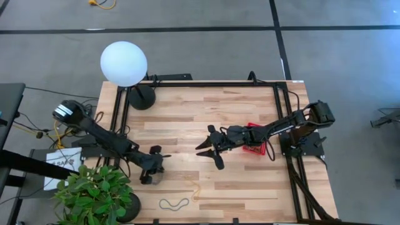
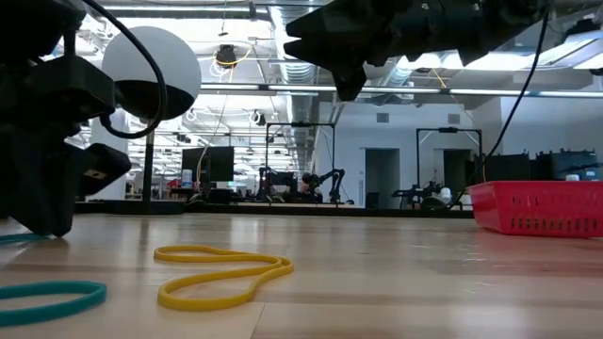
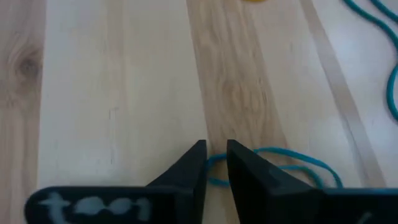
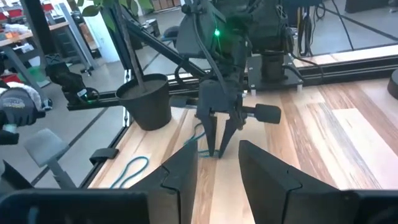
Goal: Pick and place rubber bands into bin
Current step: Put the blue rubber band into the basket
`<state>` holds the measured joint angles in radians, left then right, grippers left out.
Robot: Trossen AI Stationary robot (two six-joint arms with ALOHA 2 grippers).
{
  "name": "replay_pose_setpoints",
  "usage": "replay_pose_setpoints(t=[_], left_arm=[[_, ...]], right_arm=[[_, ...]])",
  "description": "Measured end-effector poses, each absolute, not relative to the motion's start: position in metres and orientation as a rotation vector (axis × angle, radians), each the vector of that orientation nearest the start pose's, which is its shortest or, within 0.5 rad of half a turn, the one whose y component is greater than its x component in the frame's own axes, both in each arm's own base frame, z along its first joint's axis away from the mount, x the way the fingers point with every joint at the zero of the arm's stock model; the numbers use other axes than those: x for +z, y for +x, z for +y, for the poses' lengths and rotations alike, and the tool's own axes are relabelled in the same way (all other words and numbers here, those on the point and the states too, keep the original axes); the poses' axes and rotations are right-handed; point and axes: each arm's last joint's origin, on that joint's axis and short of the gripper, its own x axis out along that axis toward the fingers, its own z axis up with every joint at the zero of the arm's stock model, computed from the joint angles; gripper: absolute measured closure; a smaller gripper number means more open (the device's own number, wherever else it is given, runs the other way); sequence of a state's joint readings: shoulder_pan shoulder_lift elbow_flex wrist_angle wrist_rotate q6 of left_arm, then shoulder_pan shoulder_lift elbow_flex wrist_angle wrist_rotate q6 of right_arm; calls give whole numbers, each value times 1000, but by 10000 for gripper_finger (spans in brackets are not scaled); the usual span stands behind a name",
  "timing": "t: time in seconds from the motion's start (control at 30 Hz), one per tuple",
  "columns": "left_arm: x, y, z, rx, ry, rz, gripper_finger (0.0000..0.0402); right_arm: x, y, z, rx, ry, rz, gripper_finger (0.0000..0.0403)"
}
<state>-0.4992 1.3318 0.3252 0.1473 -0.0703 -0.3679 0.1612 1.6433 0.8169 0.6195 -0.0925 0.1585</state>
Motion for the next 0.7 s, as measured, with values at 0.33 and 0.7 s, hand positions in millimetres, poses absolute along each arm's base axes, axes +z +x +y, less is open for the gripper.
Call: replay_pose_setpoints(t=[0.33,0.7], left_arm=[[113,174,-91,-191,-64,924,285],[117,178,-92,-196,-23,858,262]], right_arm=[[206,339,58,235,149,240,290],[206,340,48,166,148,234,290]])
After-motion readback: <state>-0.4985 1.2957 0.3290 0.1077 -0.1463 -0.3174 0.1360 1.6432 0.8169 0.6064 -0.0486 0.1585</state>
